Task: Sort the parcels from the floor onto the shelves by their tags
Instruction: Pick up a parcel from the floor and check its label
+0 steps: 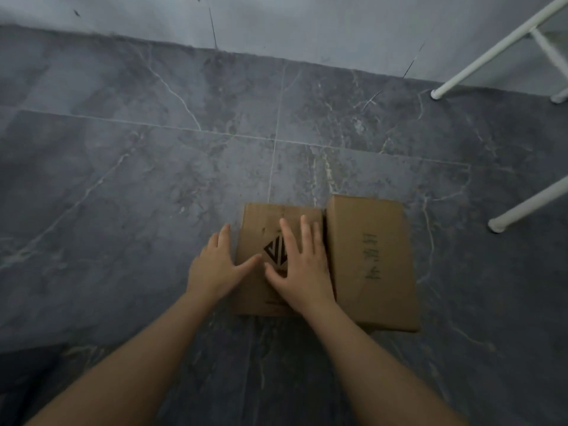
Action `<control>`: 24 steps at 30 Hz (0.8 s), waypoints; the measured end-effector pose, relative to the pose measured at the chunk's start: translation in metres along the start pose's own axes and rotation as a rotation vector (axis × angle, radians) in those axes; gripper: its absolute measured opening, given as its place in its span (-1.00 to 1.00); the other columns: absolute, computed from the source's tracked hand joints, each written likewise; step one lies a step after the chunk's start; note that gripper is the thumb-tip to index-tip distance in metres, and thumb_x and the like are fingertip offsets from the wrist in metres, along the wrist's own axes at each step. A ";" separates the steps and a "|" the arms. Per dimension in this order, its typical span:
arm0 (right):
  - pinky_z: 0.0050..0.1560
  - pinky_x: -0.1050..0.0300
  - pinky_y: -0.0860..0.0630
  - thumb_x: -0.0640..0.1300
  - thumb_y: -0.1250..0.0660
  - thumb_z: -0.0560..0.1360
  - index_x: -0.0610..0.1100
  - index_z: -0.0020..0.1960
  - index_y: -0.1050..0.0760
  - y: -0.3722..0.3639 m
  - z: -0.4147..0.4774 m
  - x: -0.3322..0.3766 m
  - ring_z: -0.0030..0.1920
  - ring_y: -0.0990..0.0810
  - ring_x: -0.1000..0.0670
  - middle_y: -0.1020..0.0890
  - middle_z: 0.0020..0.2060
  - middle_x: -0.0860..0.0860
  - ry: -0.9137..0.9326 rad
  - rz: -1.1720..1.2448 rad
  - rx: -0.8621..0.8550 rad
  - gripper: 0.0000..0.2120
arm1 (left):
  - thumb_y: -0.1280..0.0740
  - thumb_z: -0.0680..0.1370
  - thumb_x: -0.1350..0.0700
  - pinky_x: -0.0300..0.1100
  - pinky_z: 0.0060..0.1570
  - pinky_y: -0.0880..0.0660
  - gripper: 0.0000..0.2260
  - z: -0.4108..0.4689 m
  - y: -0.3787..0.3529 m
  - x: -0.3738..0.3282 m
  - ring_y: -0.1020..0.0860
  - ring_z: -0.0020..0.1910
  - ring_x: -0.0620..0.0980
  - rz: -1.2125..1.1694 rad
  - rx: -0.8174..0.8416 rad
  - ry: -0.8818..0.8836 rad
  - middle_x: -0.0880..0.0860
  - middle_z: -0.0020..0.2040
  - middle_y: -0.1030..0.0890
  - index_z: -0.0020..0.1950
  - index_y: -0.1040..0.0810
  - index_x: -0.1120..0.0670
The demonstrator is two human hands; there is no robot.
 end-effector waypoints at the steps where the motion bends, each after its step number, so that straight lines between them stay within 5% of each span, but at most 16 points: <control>1: 0.48 -0.03 0.17 0.21 -0.20 0.49 0.07 0.53 0.22 -0.002 -0.001 -0.006 0.52 0.27 -0.14 0.23 0.54 -0.12 -0.024 0.013 -0.011 -0.19 | -0.27 0.38 -0.34 0.09 0.31 -0.34 -0.12 -0.001 -0.007 0.002 -0.27 0.43 0.12 -0.048 0.010 0.010 0.13 0.51 -0.21 0.53 -0.02 0.08; 4: 0.47 -0.01 0.12 0.28 -0.21 0.46 0.06 0.51 0.30 -0.001 -0.006 -0.026 0.53 0.25 -0.10 0.26 0.53 -0.11 -0.061 0.028 -0.033 -0.11 | -0.26 0.21 -0.48 0.13 0.17 -0.47 -0.04 -0.002 -0.020 0.003 -0.44 0.28 0.07 -0.252 0.027 0.055 0.06 0.39 -0.40 0.48 -0.15 -0.02; 9: 0.48 0.01 0.05 0.32 -0.28 0.39 -0.04 0.51 0.36 0.001 -0.003 -0.050 0.53 0.10 -0.08 0.14 0.55 -0.10 -0.174 0.141 0.004 0.04 | -0.46 0.32 -0.18 0.04 0.13 -0.51 -0.30 0.003 -0.031 -0.004 -0.55 0.12 0.04 -0.663 0.008 0.191 0.04 0.21 -0.55 0.39 -0.34 -0.01; 13: 0.38 0.04 -0.27 0.26 -0.40 0.33 0.07 0.50 0.37 -0.005 0.001 -0.041 0.46 -0.19 -0.06 0.01 0.53 -0.04 -0.193 0.361 0.003 0.11 | -0.50 0.30 -0.11 0.04 0.12 -0.51 -0.35 0.006 -0.035 -0.004 -0.55 0.09 0.05 -0.724 -0.005 0.236 0.00 0.10 -0.56 0.33 -0.39 -0.02; 24: 0.29 0.25 -0.21 0.03 -0.50 0.34 0.06 0.53 0.18 0.013 -0.001 -0.034 0.44 -0.22 0.06 -0.16 0.51 0.03 -0.264 0.662 -0.145 0.05 | -0.44 0.39 -0.08 0.06 0.03 -0.56 -0.46 -0.001 -0.024 -0.008 -0.60 0.02 0.09 -0.989 0.099 0.249 0.11 0.13 -0.60 0.32 -0.40 0.00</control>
Point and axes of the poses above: each hand's wrist, its own z-axis towards the middle knuckle, its own y-axis out of the back of the hand, x = y × z, the point moved 6 cm from there along z, towards the middle knuckle
